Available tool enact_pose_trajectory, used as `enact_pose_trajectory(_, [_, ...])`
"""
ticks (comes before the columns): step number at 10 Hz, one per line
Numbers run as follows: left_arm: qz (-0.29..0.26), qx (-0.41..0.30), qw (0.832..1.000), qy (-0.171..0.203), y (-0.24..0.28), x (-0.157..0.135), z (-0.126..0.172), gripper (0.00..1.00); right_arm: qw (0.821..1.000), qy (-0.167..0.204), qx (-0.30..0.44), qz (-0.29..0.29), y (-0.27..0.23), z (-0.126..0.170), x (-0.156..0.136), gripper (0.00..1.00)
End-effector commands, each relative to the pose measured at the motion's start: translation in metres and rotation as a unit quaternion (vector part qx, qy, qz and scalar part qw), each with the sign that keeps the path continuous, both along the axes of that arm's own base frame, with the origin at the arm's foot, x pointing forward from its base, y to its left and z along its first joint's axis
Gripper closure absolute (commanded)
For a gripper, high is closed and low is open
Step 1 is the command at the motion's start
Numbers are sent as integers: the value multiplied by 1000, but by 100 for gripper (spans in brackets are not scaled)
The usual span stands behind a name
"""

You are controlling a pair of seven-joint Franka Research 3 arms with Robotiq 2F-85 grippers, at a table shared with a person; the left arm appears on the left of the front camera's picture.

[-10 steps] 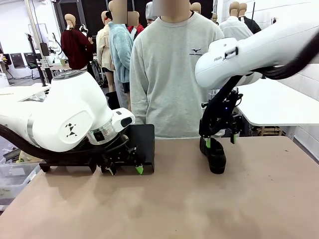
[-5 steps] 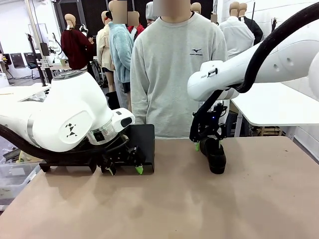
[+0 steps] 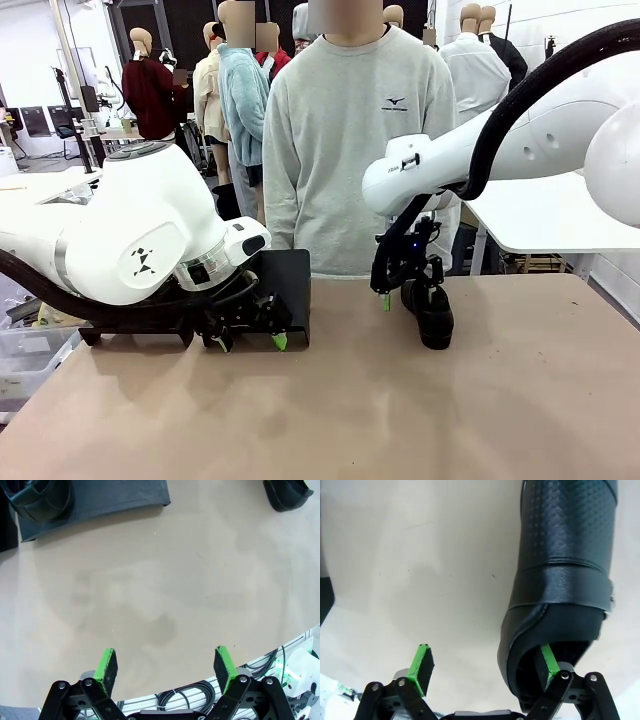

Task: Organize the shoes by placing them on the stand.
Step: Pick up one Shoe and place it in the middle of the table.

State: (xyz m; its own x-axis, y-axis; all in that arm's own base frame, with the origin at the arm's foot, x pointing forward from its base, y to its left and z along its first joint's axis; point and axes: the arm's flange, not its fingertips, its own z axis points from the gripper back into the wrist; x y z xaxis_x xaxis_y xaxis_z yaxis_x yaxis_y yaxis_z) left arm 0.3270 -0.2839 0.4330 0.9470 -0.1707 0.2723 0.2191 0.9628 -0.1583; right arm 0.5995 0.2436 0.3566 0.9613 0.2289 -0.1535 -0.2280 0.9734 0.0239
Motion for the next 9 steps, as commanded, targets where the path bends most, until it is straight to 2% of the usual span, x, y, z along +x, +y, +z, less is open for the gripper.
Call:
enact_pose_trajectory(1, [3,1,1000,-6,1,1,-1,0,1000,-18,-16,-12,2,-10,1,0])
enact_pose_trajectory(3, [3,1,1000,-6,1,1,-1,0,999,-31,-14,-28,4,-12,-7,0])
enact_pose_trajectory(4, [3,1,1000,-6,1,1,-1,0,998,-48,-21,-44,3,-13,-14,3])
enact_pose_trajectory(5, [3,1,1000,-6,1,1,-1,0,997,-56,-21,-50,2,-13,-16,18])
enact_pose_trajectory(9, [3,1,1000,-6,1,1,-1,0,997,-50,-30,-55,-1,-19,-13,93])
